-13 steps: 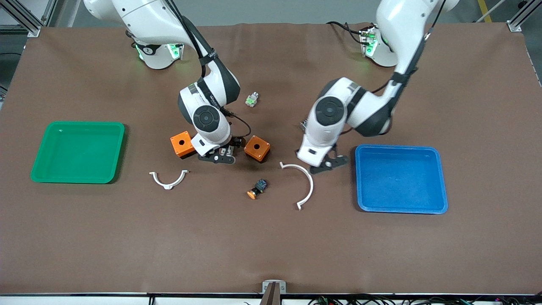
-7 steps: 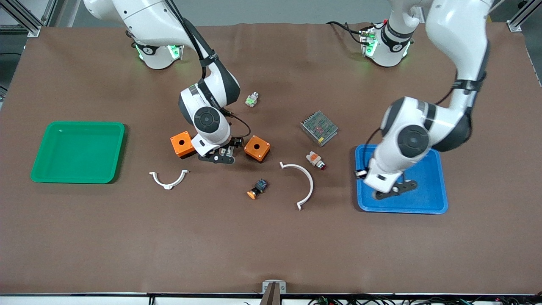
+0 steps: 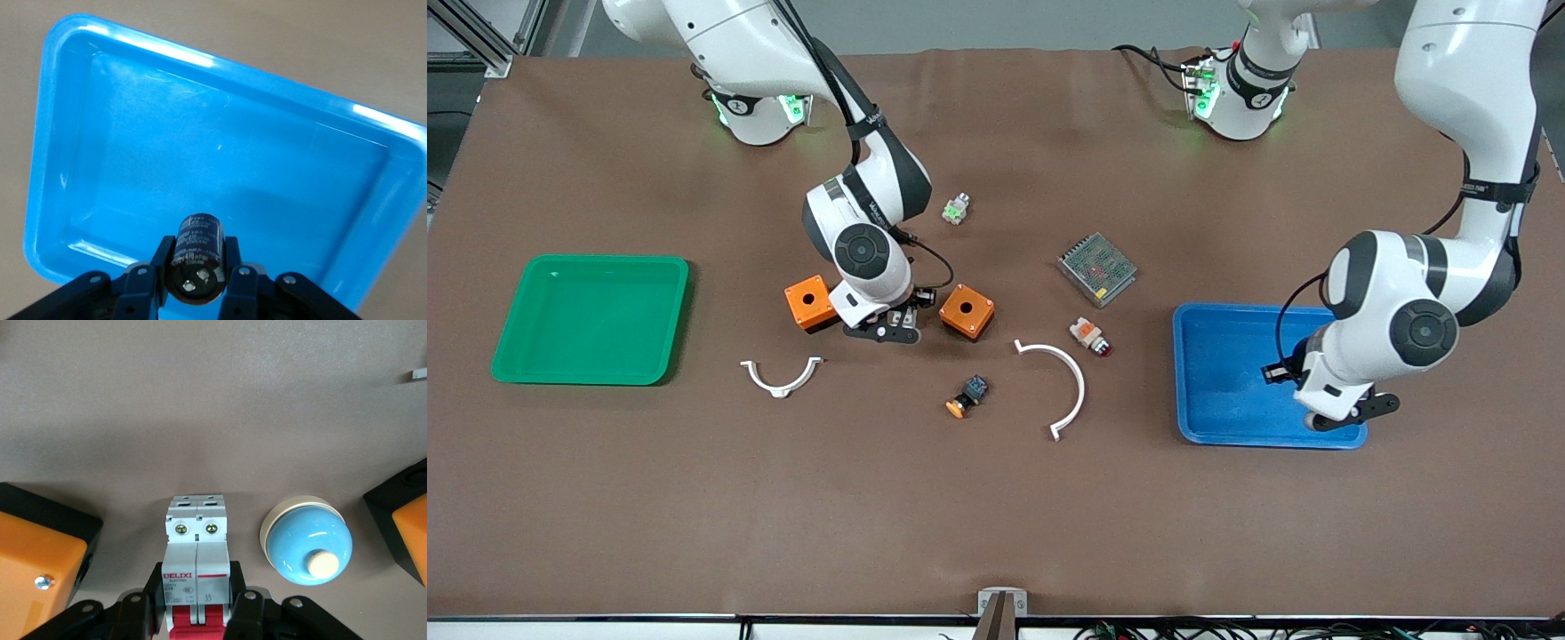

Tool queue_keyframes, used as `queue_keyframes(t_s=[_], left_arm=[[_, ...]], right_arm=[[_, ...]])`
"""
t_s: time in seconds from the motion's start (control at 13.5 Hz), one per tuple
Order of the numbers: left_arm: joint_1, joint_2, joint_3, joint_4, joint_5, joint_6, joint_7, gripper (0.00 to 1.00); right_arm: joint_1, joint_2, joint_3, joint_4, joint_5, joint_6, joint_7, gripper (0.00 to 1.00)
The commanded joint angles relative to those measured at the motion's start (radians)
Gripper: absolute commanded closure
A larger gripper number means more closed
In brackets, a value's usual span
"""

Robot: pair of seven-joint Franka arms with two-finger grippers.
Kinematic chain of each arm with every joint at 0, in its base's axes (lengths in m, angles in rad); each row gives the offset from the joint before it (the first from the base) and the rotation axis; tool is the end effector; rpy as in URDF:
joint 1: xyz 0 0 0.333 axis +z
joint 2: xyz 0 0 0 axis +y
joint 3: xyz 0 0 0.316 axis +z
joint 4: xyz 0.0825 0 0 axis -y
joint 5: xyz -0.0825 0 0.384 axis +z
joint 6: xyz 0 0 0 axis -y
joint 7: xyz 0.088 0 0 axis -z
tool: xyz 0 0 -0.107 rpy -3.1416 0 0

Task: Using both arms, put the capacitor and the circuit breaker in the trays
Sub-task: 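Carry the capacitor into the blue tray while the right gripper carries the breaker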

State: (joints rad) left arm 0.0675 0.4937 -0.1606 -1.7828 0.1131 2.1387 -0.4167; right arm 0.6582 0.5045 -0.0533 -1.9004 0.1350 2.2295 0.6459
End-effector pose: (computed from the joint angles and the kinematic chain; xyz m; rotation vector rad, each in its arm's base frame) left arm 0.6394 -0.0474 0.2713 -3.0612 -0.4164 0.1886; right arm 0.5006 0.3526 0.2205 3.0799 -0.1983 -0.2838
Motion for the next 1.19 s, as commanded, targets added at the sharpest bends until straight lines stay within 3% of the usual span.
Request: queue_keyframes(t_s=[0.0,0.22,0.37,0.45,0.52,0.59,0.67,0.89,1.11], left_arm=[[0.034,0.017,-0.016,-0.073,0.016,0.117,0.012,0.99],[0.035,0.045,-0.016,-0.107,0.016,0.18,0.03,0.96],[0.035,0.058,-0.014,-0.104,0.016,0.196,0.03,0.87],[0.034,0.062,-0.014,-0.098,0.016,0.196,0.036,0.75],[0.032,0.063,-0.014,-0.093,0.016,0.196,0.041,0.54],[0.029,0.063,-0.014,-0.09,0.016,0.196,0.041,0.17],[0.032,0.059,-0.014,-0.086,0.016,0.196,0.041,0.0],[0.026,-0.016,-0.02,-0.06,0.017,0.181,0.087,0.0],[0.023,-0.098,-0.022,0.041,0.016,0.11,0.111,0.0]], right_arm=[[0.008,-0.02,-0.008,-0.003,0.012,-0.014,0.029,0.79],[-0.006,-0.085,-0.016,0.029,0.011,-0.14,0.04,0.8],[-0.078,-0.148,-0.025,0.078,0.009,-0.299,0.021,0.8],[-0.127,-0.179,-0.025,0.102,0.005,-0.377,0.008,0.8],[-0.164,-0.208,-0.026,0.116,0.0,-0.44,-0.041,0.8],[-0.213,-0.24,-0.028,0.121,-0.002,-0.497,-0.116,0.8],[-0.277,-0.273,-0.028,0.121,-0.003,-0.539,-0.182,0.8],[-0.447,-0.32,-0.028,0.121,-0.09,-0.619,-0.375,0.8],[-0.615,-0.322,-0.028,0.121,-0.156,-0.619,-0.574,0.8]])
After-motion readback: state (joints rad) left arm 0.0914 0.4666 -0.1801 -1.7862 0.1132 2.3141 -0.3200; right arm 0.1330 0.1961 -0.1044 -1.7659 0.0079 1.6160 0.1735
